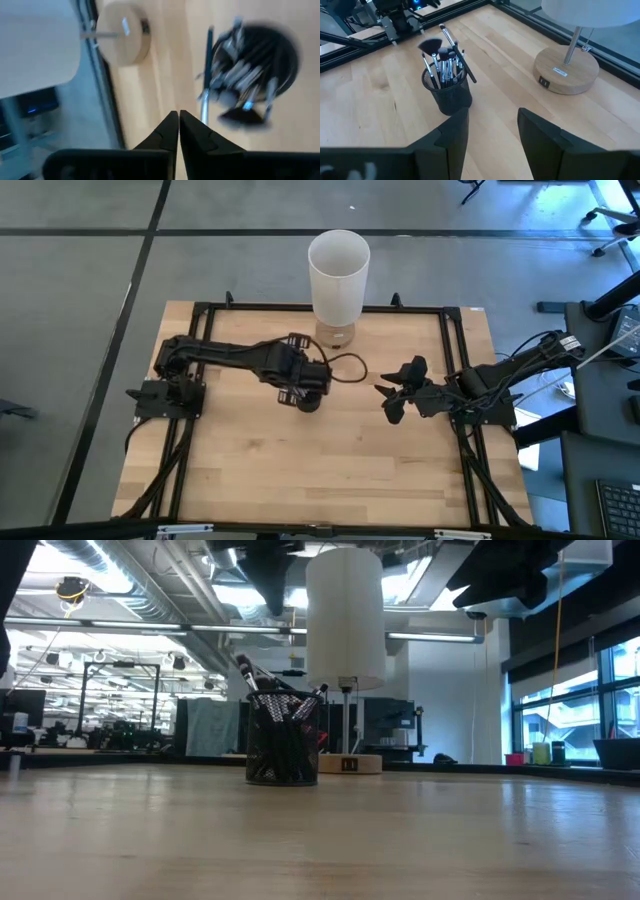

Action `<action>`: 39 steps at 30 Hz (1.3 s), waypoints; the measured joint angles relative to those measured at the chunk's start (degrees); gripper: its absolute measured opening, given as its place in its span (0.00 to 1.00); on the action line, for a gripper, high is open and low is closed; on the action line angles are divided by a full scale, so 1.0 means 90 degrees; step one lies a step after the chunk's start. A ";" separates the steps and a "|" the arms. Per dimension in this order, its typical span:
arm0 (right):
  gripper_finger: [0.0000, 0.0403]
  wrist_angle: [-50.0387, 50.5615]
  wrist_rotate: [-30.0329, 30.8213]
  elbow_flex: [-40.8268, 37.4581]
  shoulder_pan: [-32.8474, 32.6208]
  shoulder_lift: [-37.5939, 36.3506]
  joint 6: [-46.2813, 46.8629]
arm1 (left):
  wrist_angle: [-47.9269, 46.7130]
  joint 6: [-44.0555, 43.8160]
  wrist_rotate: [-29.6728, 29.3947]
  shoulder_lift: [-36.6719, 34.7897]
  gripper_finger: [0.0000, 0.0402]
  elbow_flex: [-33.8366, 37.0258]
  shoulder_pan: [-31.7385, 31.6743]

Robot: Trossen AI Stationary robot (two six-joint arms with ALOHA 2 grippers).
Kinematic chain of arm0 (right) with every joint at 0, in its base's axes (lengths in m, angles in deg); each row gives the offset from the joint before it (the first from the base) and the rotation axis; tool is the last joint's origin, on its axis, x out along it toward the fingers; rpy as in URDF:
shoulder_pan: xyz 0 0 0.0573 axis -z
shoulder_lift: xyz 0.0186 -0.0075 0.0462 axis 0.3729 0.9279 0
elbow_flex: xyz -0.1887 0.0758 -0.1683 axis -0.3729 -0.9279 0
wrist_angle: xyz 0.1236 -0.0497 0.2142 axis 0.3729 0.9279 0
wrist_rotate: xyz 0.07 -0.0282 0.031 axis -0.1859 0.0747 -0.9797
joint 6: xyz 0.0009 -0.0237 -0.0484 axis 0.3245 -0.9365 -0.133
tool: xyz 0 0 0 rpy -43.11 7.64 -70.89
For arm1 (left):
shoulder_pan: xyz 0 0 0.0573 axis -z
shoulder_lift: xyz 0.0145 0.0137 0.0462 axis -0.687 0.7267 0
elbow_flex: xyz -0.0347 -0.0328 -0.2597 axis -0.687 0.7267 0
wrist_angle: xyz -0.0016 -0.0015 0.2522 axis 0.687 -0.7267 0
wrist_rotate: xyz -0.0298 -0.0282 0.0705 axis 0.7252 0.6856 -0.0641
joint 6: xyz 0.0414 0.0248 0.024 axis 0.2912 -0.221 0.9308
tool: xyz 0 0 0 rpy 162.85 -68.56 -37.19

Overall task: Put items in baskets/containers
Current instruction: Put the eyeshadow brush into the holder

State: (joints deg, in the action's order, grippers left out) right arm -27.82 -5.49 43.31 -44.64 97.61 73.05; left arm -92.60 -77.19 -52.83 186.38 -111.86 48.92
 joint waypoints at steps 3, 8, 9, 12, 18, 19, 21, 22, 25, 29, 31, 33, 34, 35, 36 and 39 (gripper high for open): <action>0.42 -0.0009 0.0000 0.0000 0.0000 0.0000 0.0024 | 0.0629 -0.0072 0.0466 0.0024 0.08 0.0046 -0.0116; 0.42 -0.0011 -0.0016 0.0002 0.0000 0.0000 0.0025 | 0.1154 0.0093 0.0864 0.0153 0.19 0.0491 -0.0302; 0.42 0.0002 -0.0040 0.0002 0.0000 0.0000 0.0017 | 0.1152 0.0097 0.0868 0.0180 0.22 0.0622 -0.0340; 0.42 0.0030 -0.0049 0.0002 0.0000 -0.0002 0.0012 | 0.1156 0.0122 0.0829 0.0274 0.29 0.0961 -0.0461; 0.42 0.0058 -0.0049 0.0002 0.0000 0.0000 -0.0027 | 0.1551 0.0121 0.1280 0.0272 0.37 0.1246 -0.0664; 0.42 0.0056 -0.0049 0.0002 0.0000 -0.0002 -0.0027 | 0.1630 0.0114 0.1440 0.0272 0.38 0.1246 -0.0692; 0.42 0.0057 -0.0051 0.0002 0.0000 -0.0002 -0.0027 | 0.1729 0.0112 0.1740 0.0272 0.39 0.1246 -0.0752; 0.42 0.0053 -0.0049 0.0002 0.0000 -0.0002 -0.0015 | 0.1706 0.0109 0.1830 0.0272 0.40 0.1246 -0.0779; 0.42 0.0056 -0.0051 0.0002 0.0000 -0.0002 -0.0004 | 0.1689 0.0067 0.1876 0.0307 0.39 0.1246 -0.0840; 0.42 0.0055 -0.0051 0.0002 0.0000 -0.0002 -0.0002 | 0.1616 0.0048 0.1958 0.0373 0.35 0.1255 -0.0887; 0.42 0.0056 -0.0051 0.0002 0.0000 -0.0002 -0.0005 | 0.1585 0.0046 0.1991 0.0419 0.33 0.1249 -0.0882; 0.42 0.0057 -0.0051 0.0002 0.0000 -0.0002 -0.0005 | 0.1463 0.0047 0.1982 0.0443 0.31 0.1258 -0.0882; 0.42 0.0058 -0.0051 0.0002 0.0000 -0.0002 -0.0005 | 0.1477 0.0052 0.1983 0.0450 0.30 0.1256 -0.0883; 0.42 0.0058 -0.0051 0.0002 0.0000 -0.0002 -0.0010 | 0.1481 0.0050 0.1983 0.0461 0.29 0.1256 -0.0888; 0.42 0.0058 -0.0051 0.0002 0.0000 -0.0002 -0.0012 | 0.1448 0.0048 0.1979 0.0476 0.27 0.1256 -0.0891; 0.42 0.0058 -0.0052 0.0002 0.0000 -0.0001 -0.0007 | 0.1395 0.0042 0.1988 0.0476 0.23 0.1256 -0.0925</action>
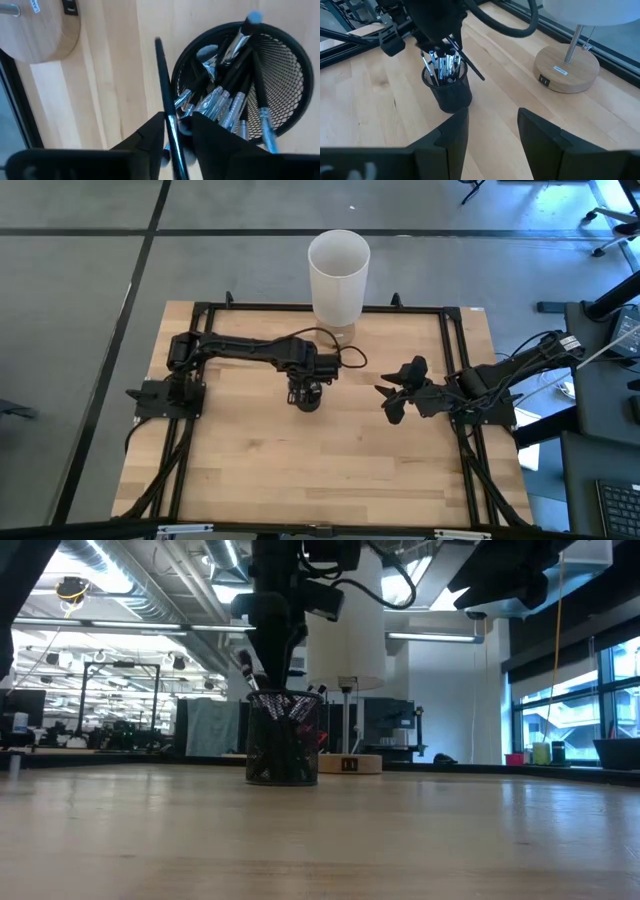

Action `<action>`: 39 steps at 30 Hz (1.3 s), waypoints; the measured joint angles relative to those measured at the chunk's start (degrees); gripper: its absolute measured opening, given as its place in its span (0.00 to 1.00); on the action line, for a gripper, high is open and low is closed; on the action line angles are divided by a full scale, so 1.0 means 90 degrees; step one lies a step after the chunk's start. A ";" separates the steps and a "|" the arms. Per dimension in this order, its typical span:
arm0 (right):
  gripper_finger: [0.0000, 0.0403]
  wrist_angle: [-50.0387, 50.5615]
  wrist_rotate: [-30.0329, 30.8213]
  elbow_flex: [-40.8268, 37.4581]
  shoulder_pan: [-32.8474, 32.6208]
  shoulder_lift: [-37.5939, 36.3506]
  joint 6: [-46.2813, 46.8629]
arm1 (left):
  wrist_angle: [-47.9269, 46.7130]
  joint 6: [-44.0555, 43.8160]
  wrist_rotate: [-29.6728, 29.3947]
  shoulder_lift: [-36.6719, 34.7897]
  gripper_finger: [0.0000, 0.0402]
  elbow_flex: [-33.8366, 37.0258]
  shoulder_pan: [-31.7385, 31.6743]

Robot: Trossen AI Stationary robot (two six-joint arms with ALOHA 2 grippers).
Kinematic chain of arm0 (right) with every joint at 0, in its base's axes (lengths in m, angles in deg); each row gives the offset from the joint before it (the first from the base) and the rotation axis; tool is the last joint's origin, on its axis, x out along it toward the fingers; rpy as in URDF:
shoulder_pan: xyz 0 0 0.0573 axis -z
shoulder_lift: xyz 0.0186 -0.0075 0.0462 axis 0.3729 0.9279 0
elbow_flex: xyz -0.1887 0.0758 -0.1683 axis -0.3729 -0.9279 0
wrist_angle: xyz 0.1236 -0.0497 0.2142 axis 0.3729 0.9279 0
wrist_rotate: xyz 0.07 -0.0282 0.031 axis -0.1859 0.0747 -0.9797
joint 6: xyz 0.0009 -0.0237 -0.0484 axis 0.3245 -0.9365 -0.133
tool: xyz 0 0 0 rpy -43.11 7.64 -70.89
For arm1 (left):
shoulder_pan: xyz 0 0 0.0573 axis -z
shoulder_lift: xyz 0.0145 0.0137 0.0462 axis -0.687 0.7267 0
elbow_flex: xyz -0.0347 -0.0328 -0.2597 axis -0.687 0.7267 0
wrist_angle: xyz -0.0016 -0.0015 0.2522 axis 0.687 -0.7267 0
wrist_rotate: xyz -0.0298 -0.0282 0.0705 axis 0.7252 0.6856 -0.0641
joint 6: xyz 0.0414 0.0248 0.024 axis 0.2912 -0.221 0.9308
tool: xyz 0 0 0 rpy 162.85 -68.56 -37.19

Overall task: Put items in baskets/containers
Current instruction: Put the eyeshadow brush into the holder

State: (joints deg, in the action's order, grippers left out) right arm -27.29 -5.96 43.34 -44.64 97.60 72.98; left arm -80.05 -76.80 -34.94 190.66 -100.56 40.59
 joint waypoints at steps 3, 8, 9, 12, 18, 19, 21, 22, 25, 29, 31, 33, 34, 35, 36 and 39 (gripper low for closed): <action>0.42 0.0000 0.0001 0.0000 0.0000 -0.0001 0.0000 | -0.0018 -0.0036 -0.0033 0.0000 0.19 0.0000 -0.0004; 0.42 0.0000 0.0000 0.0000 0.0000 -0.0001 0.0000 | -0.0160 -0.0043 -0.0074 0.0000 0.09 0.0000 0.0001; 0.42 0.0000 0.0001 0.0000 0.0000 -0.0001 0.0000 | -0.0166 -0.0032 -0.0113 0.0000 0.06 0.0000 0.0001; 0.42 0.0000 -0.0001 0.0000 0.0000 0.0001 -0.0002 | -0.0164 -0.0034 -0.0291 0.0000 0.01 0.0000 0.0002; 0.42 0.0000 -0.0001 0.0000 0.0000 -0.0001 -0.0004 | -0.0164 -0.0120 -0.0318 0.0000 0.03 0.0000 0.0010; 0.42 0.0002 0.0001 0.0000 0.0000 -0.0001 -0.0002 | -0.0164 -0.0151 -0.0326 0.0000 0.03 0.0000 0.0031; 0.42 0.0003 -0.0001 0.0000 0.0000 -0.0001 0.0001 | -0.0164 -0.0240 -0.0395 -0.0025 0.04 0.0000 0.0071; 0.42 0.0008 -0.0001 0.0000 0.0000 -0.0001 0.0017 | -0.0155 -0.0265 -0.0425 -0.0050 0.04 0.0000 0.0103; 0.42 0.0016 0.0001 -0.0097 0.0003 0.0006 0.0147 | -0.0096 -0.0284 -0.0710 -0.0142 0.06 -0.0047 0.0239; 0.42 0.0007 -0.0021 -0.0258 0.0160 0.0011 0.0291 | 0.0079 -0.0398 -0.0937 -0.0286 0.12 -0.0257 0.0397; 0.42 -0.0005 -0.0037 -0.0294 0.0247 0.0011 0.0369 | 0.0152 -0.0574 -0.0984 -0.0329 0.17 -0.0382 0.0446; 0.42 -0.0076 -0.0141 -0.0354 0.0330 0.0016 0.0383 | 0.0158 -0.0782 -0.1025 -0.0410 0.22 -0.0398 0.0474; 0.42 -0.0152 -0.0209 -0.0401 0.0368 0.0026 0.0390 | 0.0167 -0.0916 -0.1114 -0.0463 0.24 -0.0398 0.0480; 0.42 -0.0172 -0.0234 -0.0439 0.0414 0.0038 0.0389 | 0.0187 -0.1080 -0.1241 -0.0522 0.26 -0.0398 0.0480; 0.42 -0.0146 -0.0249 -0.0483 0.0443 0.0053 0.0392 | 0.0188 -0.1278 -0.1415 -0.0568 0.28 -0.0390 0.0484; 0.42 -0.0100 -0.0302 -0.0562 0.0565 0.0101 0.0515 | 0.0308 -0.2081 -0.2024 -0.0678 0.32 -0.0245 0.0421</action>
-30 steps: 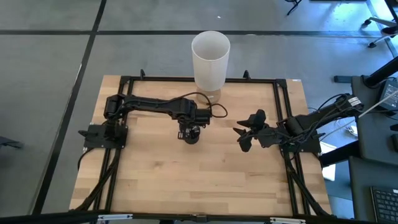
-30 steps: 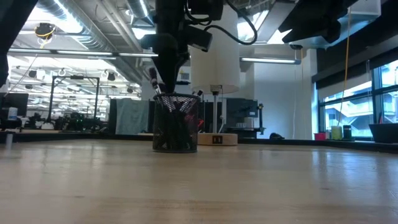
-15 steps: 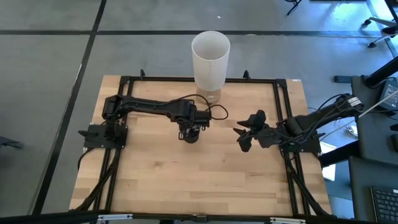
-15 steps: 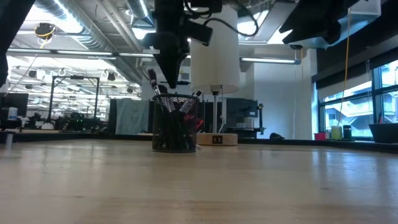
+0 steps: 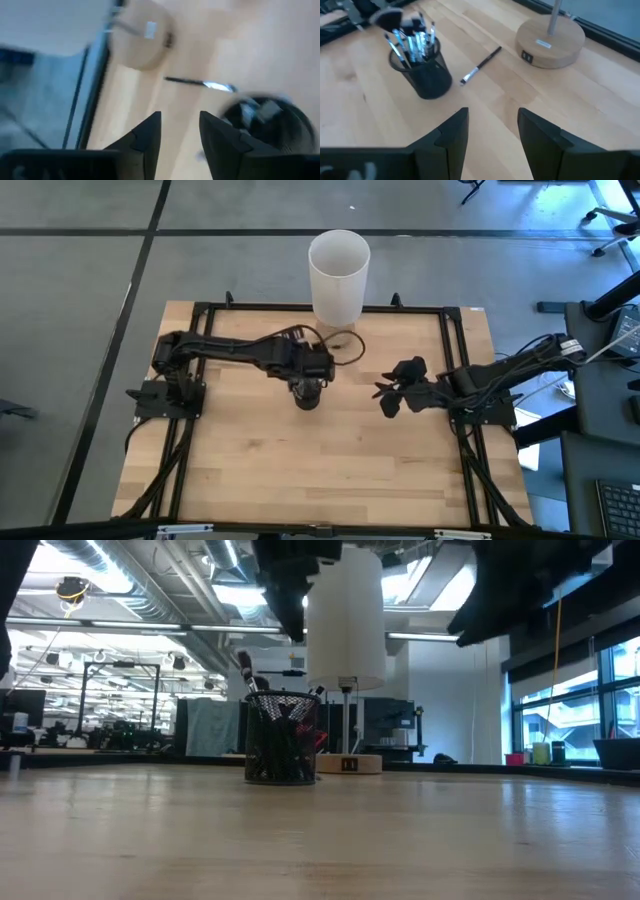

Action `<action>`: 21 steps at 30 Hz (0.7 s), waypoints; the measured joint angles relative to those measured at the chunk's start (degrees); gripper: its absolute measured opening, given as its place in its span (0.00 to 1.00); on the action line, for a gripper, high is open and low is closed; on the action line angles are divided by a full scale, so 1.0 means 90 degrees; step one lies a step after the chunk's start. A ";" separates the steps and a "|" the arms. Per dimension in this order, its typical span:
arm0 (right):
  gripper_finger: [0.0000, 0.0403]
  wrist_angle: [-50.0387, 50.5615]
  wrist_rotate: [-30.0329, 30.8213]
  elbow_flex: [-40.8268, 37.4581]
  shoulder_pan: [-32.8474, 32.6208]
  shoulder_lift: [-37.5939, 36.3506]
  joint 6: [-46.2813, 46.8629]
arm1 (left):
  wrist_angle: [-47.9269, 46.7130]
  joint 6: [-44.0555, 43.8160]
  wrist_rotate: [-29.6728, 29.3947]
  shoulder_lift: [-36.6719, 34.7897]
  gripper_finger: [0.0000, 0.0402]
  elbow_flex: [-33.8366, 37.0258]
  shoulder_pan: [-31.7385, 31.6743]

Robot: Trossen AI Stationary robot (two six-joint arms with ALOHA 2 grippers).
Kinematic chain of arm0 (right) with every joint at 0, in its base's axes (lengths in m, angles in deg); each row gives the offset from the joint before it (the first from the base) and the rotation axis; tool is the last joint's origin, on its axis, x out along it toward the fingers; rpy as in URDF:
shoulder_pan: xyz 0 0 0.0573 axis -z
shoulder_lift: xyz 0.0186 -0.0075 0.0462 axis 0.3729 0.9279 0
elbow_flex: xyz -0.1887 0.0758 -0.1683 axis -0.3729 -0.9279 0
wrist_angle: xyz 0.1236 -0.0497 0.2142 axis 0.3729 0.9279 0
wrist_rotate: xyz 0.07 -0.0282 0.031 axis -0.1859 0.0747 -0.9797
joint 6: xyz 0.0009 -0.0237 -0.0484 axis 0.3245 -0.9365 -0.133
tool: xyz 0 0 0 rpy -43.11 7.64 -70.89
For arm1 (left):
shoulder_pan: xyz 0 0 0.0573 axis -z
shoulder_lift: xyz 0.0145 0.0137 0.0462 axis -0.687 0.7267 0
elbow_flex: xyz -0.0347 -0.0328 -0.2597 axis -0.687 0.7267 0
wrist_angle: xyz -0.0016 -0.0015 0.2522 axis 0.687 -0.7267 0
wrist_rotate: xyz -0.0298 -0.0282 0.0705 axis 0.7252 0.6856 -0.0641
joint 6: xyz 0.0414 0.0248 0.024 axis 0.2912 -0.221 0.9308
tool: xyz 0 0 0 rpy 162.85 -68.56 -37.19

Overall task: Put items in baskets/containers
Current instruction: Put the eyeshadow brush into the holder

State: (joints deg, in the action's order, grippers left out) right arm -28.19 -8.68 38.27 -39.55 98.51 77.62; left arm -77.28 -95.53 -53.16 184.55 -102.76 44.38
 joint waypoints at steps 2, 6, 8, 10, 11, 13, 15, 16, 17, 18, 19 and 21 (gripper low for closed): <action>0.42 0.0026 -0.0092 -0.0068 0.0075 -0.0002 0.0017 | 0.0264 -0.0478 -0.0312 -0.0051 0.33 0.0155 -0.0100; 0.42 0.0039 -0.0212 -0.0144 0.0191 -0.0002 0.0036 | 0.1288 -0.0941 -0.0289 -0.0067 0.33 0.0360 -0.0368; 0.42 0.0006 -0.0209 -0.0144 0.0212 -0.0002 0.0036 | 0.2305 -0.1076 0.0101 -0.0044 0.33 0.0538 -0.0508; 0.42 0.0005 -0.0228 -0.0144 0.0212 -0.0017 0.0034 | 0.3227 -0.1178 0.0598 0.0054 0.34 0.0718 -0.0609; 0.42 0.0011 -0.0264 -0.0144 0.0212 -0.0046 0.0027 | 0.3563 -0.1224 0.0761 0.0165 0.33 0.0754 -0.0636; 0.42 0.0041 -0.0402 -0.0144 0.0212 -0.0111 0.0015 | 0.3825 -0.1428 0.0926 0.0454 0.33 0.0776 -0.0652; 0.42 0.0130 -0.0516 -0.0144 0.0195 -0.0203 0.0013 | 0.3662 -0.1818 0.1047 0.0761 0.34 0.0793 -0.0667; 0.42 0.0196 -0.0542 -0.0144 0.0172 -0.0259 0.0012 | 0.3504 -0.2088 0.1114 0.0915 0.34 0.0798 -0.0689; 0.42 0.0242 -0.0538 -0.0144 0.0130 -0.0307 0.0015 | 0.3389 -0.2389 0.1189 0.1035 0.34 0.0798 -0.0718; 0.42 0.0292 -0.0535 -0.0144 0.0084 -0.0365 0.0021 | 0.3210 -0.2720 0.1246 0.1127 0.35 0.0798 -0.0764; 0.42 0.0370 -0.0537 -0.0144 0.0052 -0.0423 0.0024 | 0.3043 -0.2983 0.1247 0.1191 0.35 0.0798 -0.0803; 0.42 0.0429 -0.0539 -0.0144 -0.0013 -0.0532 0.0034 | 0.2894 -0.3279 0.1209 0.1294 0.37 0.0796 -0.0878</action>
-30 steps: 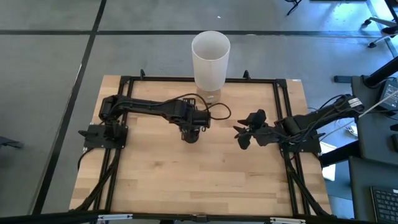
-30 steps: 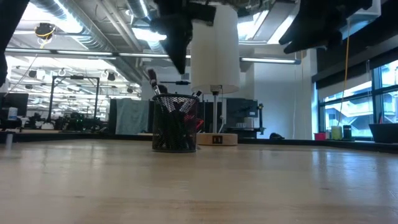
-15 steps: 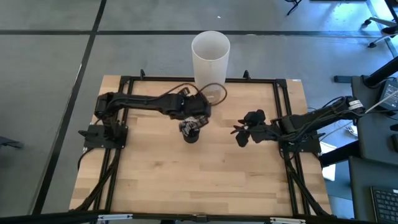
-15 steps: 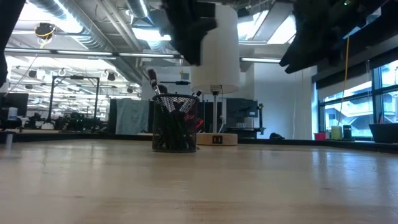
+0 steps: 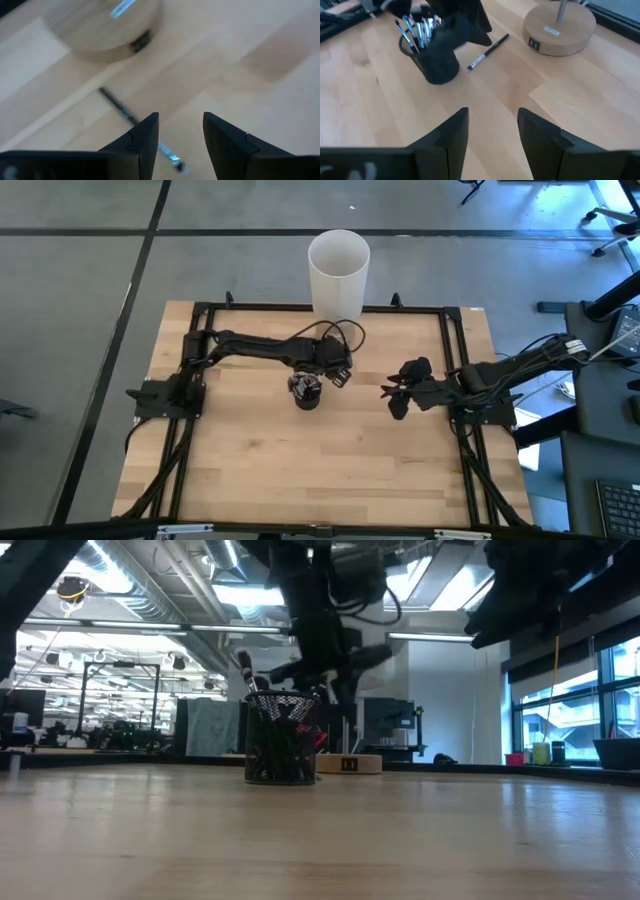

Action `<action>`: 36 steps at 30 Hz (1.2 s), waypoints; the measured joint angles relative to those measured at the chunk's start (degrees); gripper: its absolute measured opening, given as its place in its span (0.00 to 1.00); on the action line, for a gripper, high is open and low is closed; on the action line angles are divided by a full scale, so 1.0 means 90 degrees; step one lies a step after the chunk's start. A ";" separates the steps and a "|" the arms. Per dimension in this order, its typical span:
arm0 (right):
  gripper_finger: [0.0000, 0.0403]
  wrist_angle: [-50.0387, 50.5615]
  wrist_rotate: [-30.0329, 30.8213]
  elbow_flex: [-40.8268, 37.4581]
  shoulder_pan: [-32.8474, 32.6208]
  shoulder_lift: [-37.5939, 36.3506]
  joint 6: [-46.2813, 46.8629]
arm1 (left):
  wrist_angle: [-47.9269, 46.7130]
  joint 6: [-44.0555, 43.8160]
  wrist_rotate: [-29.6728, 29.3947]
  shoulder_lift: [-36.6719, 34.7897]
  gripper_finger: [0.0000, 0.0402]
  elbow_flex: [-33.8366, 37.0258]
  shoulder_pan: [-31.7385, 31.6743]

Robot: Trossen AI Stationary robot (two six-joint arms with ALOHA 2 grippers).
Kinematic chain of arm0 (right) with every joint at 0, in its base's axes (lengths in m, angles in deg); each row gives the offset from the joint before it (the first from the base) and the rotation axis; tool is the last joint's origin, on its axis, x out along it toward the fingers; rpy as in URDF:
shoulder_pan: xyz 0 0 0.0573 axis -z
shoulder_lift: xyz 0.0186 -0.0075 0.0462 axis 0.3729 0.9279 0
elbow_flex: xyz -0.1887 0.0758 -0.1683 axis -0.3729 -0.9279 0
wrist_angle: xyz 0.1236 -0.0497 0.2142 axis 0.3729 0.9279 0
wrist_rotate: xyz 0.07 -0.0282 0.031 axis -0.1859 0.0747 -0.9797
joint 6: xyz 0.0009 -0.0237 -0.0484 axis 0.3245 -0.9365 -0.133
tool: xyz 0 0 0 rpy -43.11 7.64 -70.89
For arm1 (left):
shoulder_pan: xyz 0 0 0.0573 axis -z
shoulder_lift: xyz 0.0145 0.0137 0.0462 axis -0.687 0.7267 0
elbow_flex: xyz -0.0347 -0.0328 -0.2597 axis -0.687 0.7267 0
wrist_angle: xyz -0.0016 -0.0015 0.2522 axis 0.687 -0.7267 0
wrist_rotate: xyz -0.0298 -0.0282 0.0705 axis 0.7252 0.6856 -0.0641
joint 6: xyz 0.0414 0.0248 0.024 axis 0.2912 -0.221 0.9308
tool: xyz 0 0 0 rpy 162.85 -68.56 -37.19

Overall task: Put items in baskets/containers
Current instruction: Put the eyeshadow brush into the holder

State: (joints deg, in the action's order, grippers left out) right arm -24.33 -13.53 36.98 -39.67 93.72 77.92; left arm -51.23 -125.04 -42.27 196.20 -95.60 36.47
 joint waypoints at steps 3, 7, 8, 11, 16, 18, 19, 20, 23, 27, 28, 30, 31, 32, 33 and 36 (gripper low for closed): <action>0.42 0.0001 0.0145 0.0000 -0.0121 -0.0125 0.0000 | -0.0151 -0.0195 -0.0203 0.0086 0.39 0.0000 -0.0085; 0.42 0.0006 0.0166 0.0000 -0.0252 -0.0189 -0.0013 | -0.0176 -0.0482 -0.0295 0.0194 0.41 -0.0017 -0.0127; 0.42 0.0006 0.0168 0.0000 -0.0279 -0.0195 -0.0022 | -0.0241 -0.0532 -0.0339 0.0253 0.41 -0.0011 -0.0125; 0.42 0.0018 0.0173 0.0000 -0.0313 -0.0221 -0.0024 | -0.0238 -0.0728 -0.0473 0.0476 0.41 -0.0007 -0.0101; 0.42 0.0098 0.0173 0.0002 -0.0314 -0.0258 -0.0017 | -0.0228 -0.0937 -0.0532 0.0957 0.42 -0.0007 -0.0063; 0.42 0.0110 0.0172 0.0002 -0.0314 -0.0266 -0.0017 | -0.0237 -0.1012 -0.0464 0.1126 0.42 -0.0007 -0.0063; 0.42 0.0123 0.0173 0.0002 -0.0314 -0.0270 -0.0017 | -0.0228 -0.1055 -0.0449 0.1166 0.42 -0.0018 -0.0065; 0.42 0.0124 0.0174 0.0002 -0.0314 -0.0273 -0.0017 | -0.0226 -0.1069 -0.0441 0.1196 0.41 -0.0025 -0.0070; 0.42 0.0123 0.0174 0.0002 -0.0314 -0.0282 -0.0019 | -0.0231 -0.1048 -0.0418 0.1204 0.40 -0.0034 -0.0075; 0.42 0.0121 0.0227 0.0002 -0.0314 -0.0287 -0.0011 | -0.0249 -0.0906 -0.0357 0.1171 0.35 -0.0022 -0.0077; 0.42 0.0118 0.0227 0.0002 -0.0314 -0.0286 -0.0006 | -0.0246 -0.0841 -0.0297 0.1169 0.33 -0.0022 -0.0078; 0.42 0.0119 0.0227 0.0002 -0.0314 -0.0284 -0.0001 | -0.0241 -0.0680 -0.0173 0.1169 0.27 -0.0023 -0.0075; 0.42 0.0118 0.0227 0.0002 -0.0314 -0.0285 0.0000 | -0.0241 -0.0618 -0.0107 0.1166 0.24 -0.0025 -0.0059; 0.42 0.0118 0.0227 0.0002 -0.0314 -0.0285 0.0000 | -0.0243 -0.0550 -0.0064 0.1168 0.21 -0.0027 -0.0044; 0.42 0.0118 0.0227 0.0002 -0.0314 -0.0284 0.0000 | -0.0242 -0.0459 -0.0067 0.1185 0.17 -0.0029 -0.0017; 0.42 0.0113 0.0227 0.0002 -0.0314 -0.0284 0.0002 | -0.0257 -0.0211 -0.0089 0.1196 0.07 -0.0029 0.0046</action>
State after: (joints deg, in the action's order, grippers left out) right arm -23.31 -11.48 37.00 -42.49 91.17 77.94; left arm -53.54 -126.94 -43.07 206.96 -95.86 36.88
